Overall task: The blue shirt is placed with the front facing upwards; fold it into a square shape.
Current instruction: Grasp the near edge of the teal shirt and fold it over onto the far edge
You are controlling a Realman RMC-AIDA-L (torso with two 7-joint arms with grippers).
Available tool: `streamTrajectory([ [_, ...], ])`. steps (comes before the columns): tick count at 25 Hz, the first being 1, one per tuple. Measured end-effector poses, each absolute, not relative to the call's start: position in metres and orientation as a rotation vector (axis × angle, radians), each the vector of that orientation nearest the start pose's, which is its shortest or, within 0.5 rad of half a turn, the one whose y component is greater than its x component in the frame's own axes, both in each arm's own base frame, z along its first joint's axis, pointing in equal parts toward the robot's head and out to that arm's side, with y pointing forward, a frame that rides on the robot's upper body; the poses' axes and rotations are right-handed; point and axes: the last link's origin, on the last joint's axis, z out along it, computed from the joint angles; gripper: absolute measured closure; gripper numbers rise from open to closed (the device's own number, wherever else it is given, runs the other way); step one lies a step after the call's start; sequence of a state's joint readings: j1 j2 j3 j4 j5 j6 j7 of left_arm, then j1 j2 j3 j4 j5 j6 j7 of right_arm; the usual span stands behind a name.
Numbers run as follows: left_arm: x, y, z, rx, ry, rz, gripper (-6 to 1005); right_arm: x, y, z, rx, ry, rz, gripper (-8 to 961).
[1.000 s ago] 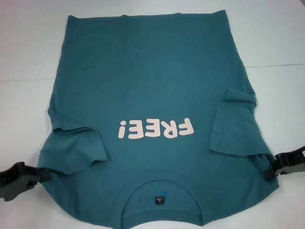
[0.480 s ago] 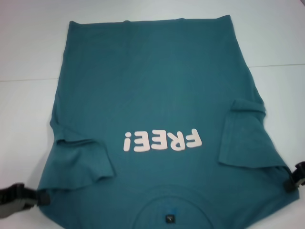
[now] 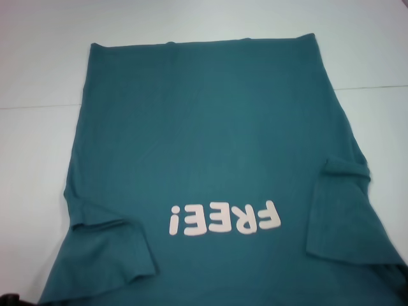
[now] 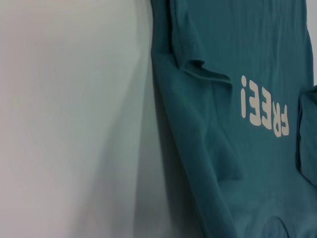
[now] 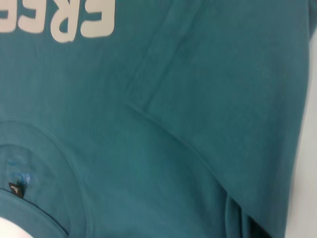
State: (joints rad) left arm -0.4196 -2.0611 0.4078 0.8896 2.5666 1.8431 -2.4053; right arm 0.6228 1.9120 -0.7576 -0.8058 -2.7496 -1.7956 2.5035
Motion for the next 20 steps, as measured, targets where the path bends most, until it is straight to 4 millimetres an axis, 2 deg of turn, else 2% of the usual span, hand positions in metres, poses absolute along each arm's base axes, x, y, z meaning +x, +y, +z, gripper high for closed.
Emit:
streamTrajectory([
  [5,-0.340,0.245,0.048,2.214,2.275,0.293,949,0.321,0.301,0.071,-2.257,1.952,-0.485,916],
  [10,-0.336,0.250,0.049,2.235,2.253,0.295,948,0.318,0.309,0.077,-2.263,1.922,-0.404,916],
  [14,-0.328,0.268,0.053,2.270,2.224,0.317,947,0.312,0.324,0.085,-2.268,1.869,-0.269,915],
  [20,-0.310,0.310,0.050,2.305,2.222,0.332,946,0.302,0.348,0.089,-2.241,1.813,-0.106,915],
])
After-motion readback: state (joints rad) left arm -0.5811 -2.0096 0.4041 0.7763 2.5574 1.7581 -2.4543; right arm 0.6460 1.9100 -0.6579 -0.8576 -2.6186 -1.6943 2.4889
